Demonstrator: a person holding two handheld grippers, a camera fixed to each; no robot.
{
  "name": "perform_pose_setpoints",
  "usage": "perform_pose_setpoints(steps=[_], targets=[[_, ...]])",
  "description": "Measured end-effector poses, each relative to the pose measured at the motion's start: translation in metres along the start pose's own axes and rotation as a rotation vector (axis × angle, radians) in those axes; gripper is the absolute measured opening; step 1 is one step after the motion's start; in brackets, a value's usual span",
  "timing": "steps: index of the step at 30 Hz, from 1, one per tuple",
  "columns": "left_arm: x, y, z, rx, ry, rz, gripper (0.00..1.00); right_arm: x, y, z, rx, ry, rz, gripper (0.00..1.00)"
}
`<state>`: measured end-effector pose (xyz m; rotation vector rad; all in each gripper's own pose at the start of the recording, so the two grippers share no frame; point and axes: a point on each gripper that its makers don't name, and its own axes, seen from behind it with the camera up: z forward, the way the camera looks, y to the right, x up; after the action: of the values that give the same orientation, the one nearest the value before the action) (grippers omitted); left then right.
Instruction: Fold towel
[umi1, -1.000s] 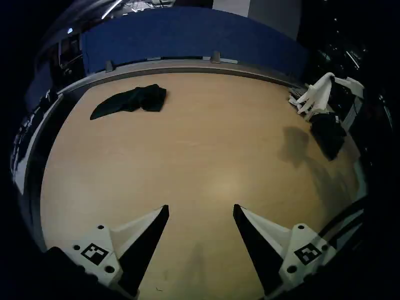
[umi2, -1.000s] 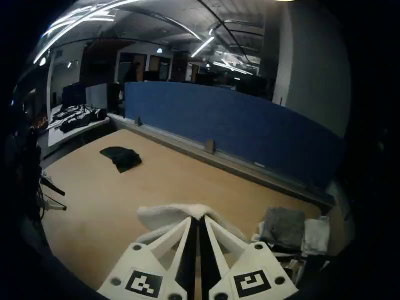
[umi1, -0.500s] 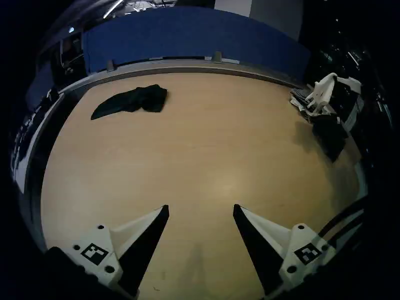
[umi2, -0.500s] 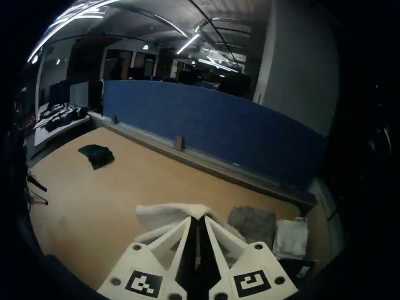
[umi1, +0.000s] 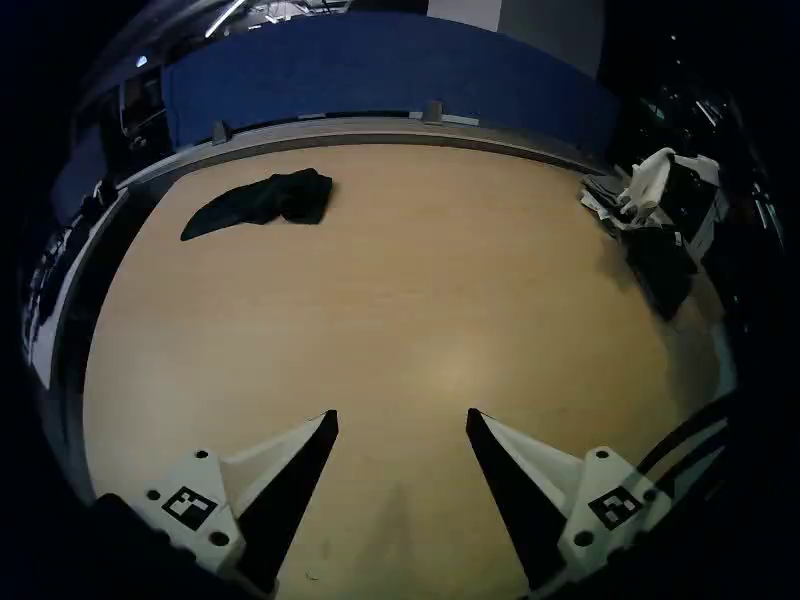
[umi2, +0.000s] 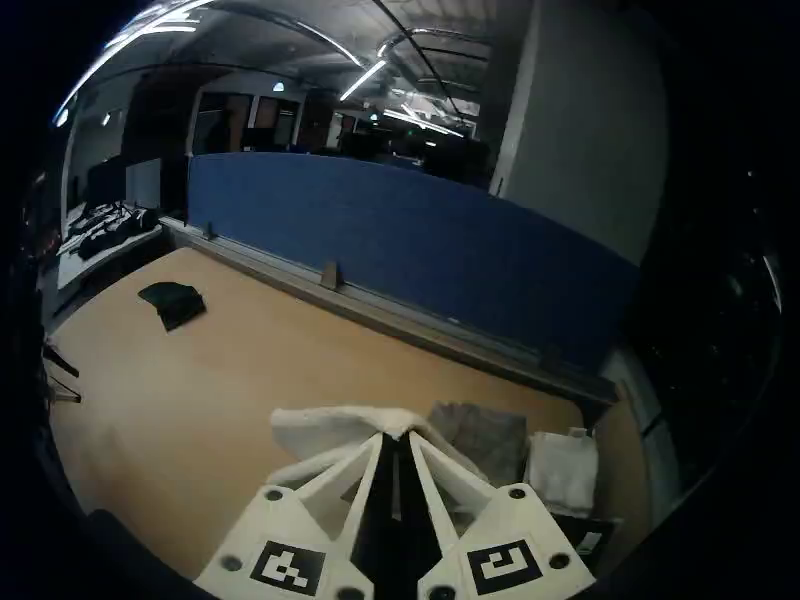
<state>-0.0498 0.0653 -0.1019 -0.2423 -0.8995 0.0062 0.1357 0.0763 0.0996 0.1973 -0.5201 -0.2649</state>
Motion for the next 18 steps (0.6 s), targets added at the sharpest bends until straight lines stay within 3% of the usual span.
perform_pose_setpoints(steps=[9, 18], targets=[[0.002, 0.001, -0.001, 0.001, -0.001, 0.007, 0.95, -0.036, 0.009, -0.010, -0.027, -0.055, 0.012, 0.03], [0.000, 0.001, 0.002, -0.001, -0.006, 0.013, 0.96, -0.103, 0.027, -0.041, -0.088, -0.124, 0.111, 0.03]])
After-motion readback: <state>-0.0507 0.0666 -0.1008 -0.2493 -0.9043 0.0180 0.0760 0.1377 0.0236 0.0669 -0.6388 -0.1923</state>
